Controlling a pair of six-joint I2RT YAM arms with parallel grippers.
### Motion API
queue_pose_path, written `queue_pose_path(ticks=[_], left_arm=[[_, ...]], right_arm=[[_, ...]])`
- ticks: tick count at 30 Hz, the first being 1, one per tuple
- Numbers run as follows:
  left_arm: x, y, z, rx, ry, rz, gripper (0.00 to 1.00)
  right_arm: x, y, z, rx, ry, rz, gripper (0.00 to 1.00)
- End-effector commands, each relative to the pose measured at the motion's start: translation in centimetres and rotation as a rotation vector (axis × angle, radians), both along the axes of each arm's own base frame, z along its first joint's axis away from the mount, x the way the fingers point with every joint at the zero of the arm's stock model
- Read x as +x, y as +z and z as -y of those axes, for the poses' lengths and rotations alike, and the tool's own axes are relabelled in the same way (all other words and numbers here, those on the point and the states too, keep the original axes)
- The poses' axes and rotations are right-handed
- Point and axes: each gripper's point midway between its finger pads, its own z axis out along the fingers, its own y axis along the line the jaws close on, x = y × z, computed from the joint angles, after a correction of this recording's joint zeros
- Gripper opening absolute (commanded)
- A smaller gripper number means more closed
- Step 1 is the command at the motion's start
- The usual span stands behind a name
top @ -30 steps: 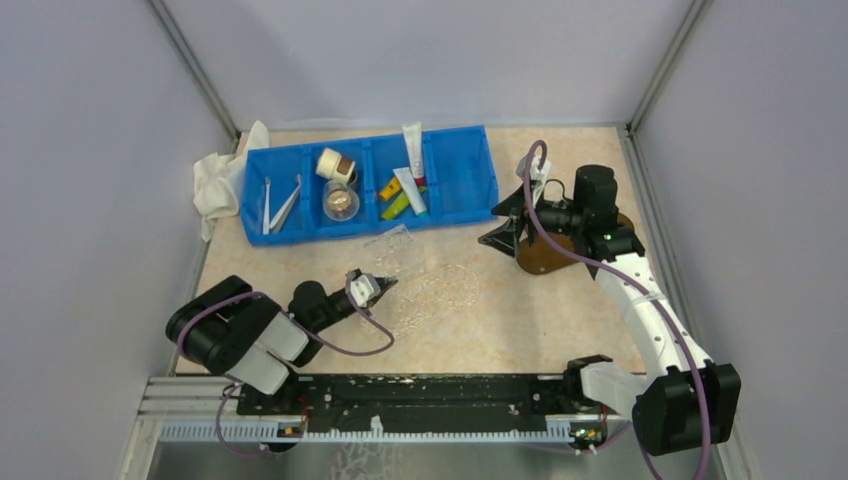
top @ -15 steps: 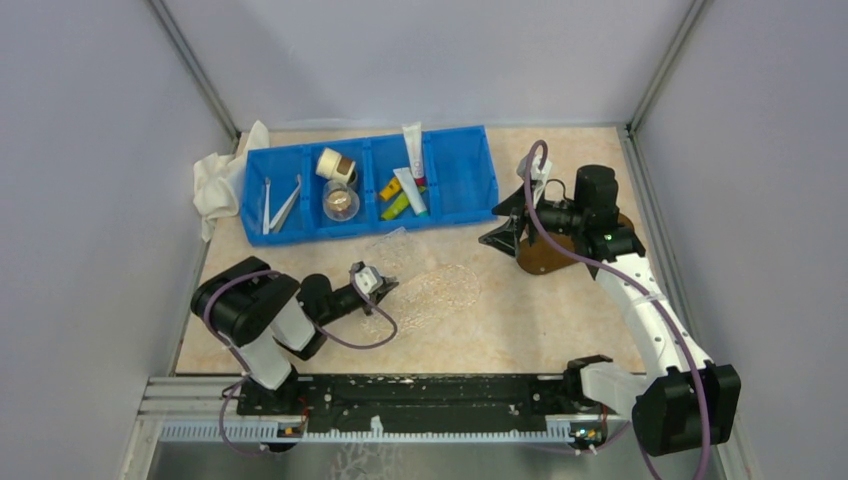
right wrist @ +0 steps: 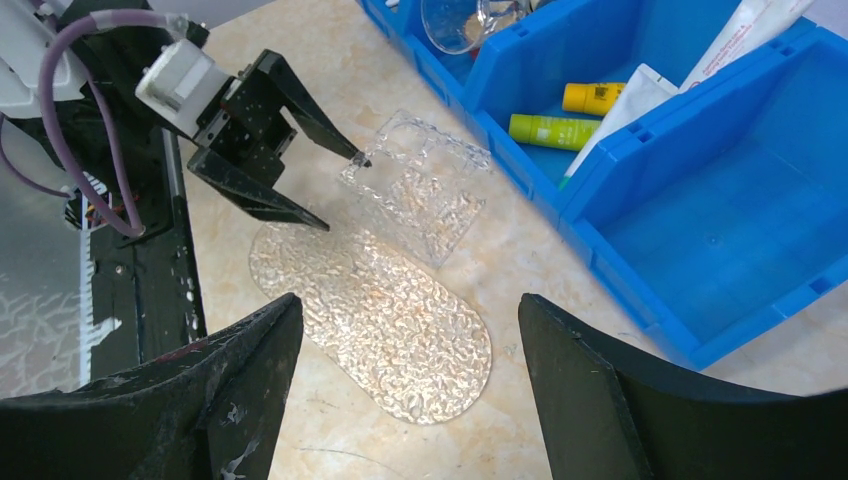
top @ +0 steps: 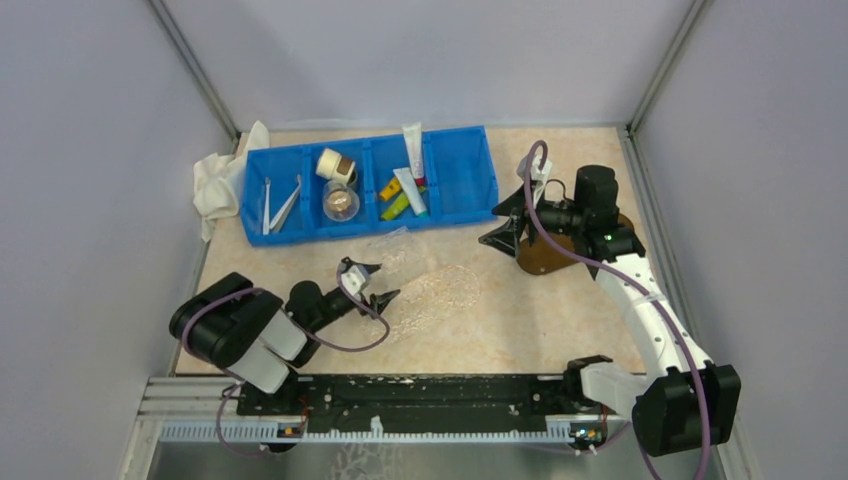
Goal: Prepare toiletry sets of a toothbrush and toothpaste on the tray
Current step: Place the toothpaste holder at the center of the board.
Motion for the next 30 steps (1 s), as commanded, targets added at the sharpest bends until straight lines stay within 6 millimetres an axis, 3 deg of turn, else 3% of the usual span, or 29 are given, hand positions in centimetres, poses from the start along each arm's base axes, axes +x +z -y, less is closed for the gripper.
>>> queue_pose_path(ticks=[1,9,13,14,16,20,30], left_arm=[[-0.3,8.0,-1.2,-0.236,0.069,0.195,0.77],[-1.8,10.0,-3.2,-0.367,0.134,0.135,0.84],[-1.0,9.9,-3.2,-0.355,0.173,0.052,0.85],[-0.7,9.2,-3.2,-0.342,0.196,-0.018,0.88],[-0.1,10.3,-3.7,-0.372,0.247,-0.063,0.91],[0.4,11.5,-4.0,-0.424,0.29,-0.121,0.88],[1.7,9.1,-2.6,-0.39,0.33,-0.349,0.84]], right_arm=[[0.0,1.4,0.1,0.008,0.007,0.078,0.79],[0.1,1.3,0.2,0.005,0.003,0.076,0.79],[0.1,1.3,0.2,0.006,0.004,0.078,0.79],[0.1,1.4,0.2,0.006,0.003,0.079,0.79],[0.1,1.3,0.2,0.005,0.002,0.079,0.79],[0.1,1.4,0.2,0.006,0.001,0.079,0.79],[0.1,1.6,0.4,0.01,-0.002,0.08,0.79]])
